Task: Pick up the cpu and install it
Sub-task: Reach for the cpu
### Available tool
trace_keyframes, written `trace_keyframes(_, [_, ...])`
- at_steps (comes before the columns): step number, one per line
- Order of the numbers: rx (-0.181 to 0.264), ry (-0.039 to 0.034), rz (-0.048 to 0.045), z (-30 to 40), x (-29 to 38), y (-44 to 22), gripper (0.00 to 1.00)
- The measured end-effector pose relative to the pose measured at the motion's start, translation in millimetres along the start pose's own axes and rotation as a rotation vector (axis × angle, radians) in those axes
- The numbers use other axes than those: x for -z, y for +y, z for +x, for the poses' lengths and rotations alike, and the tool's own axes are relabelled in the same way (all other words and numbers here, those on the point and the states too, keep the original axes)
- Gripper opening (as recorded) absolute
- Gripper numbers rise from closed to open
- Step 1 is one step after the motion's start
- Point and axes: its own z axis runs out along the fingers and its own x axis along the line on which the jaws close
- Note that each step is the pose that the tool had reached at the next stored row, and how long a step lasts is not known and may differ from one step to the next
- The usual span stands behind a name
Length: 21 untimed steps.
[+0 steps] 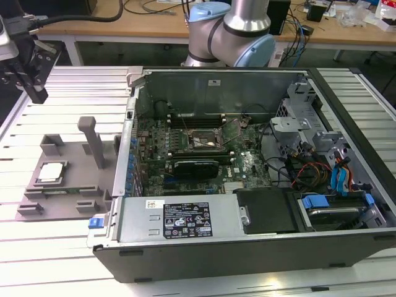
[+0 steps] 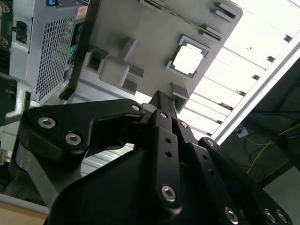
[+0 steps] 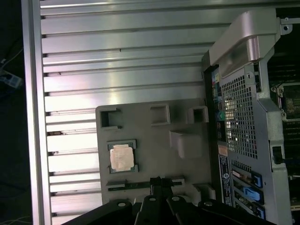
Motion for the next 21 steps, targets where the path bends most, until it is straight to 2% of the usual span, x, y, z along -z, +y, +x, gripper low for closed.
trace_keyframes(5, [0.000, -0.0001, -0.0001, 9.6, -0.1, -0.7, 0.11])
trace_keyframes(10, [0.000, -0.0001, -0.0001, 15.9, -0.1, -1.2, 0.11])
trace_keyframes(15, [0.000, 0.0000, 0.0000, 29.8, -0.1, -2.3, 0.11])
trace_keyframes(21, [0.000, 0.0000, 0.0000, 41.5, -0.1, -3.2, 0.11])
